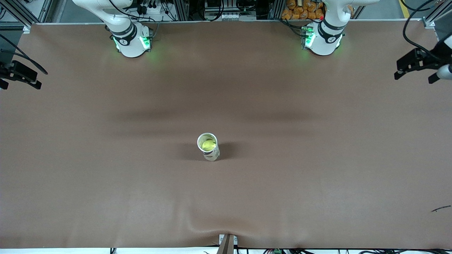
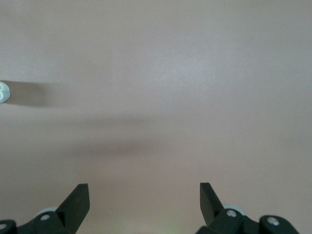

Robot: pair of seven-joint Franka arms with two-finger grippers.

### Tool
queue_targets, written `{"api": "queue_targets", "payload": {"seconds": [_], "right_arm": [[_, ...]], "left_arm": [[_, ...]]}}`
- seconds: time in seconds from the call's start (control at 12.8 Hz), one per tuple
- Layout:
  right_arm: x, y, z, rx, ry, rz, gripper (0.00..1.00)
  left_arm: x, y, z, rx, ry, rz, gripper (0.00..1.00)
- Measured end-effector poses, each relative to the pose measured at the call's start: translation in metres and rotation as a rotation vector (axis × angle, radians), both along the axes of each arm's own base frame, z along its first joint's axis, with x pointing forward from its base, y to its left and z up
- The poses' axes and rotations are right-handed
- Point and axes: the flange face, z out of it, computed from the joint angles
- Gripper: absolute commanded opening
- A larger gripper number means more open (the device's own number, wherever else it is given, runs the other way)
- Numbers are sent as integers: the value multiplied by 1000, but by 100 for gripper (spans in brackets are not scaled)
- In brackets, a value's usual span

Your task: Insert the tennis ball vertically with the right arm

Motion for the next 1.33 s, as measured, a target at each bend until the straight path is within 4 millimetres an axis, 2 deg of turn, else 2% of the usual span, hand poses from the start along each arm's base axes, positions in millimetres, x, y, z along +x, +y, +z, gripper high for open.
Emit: {"api": "queue_targets", "payload": {"seconds": [0.16,0.47,0.94,1.33], "right_arm": [[2,0,0,-1,-11,0,100],[5,2,-3,12,-15,2,100],[-1,2,-11,32,46,-22,100],[-1,2,-11,32,52,-28,100]], "left_arm": [[-7,-5,5,1,6,-12,100],[-12,-3,7,1,17,11,100],[-14,-28,3,3,38,13,100],[-5,-31,-9,10,58,10,100]]}}
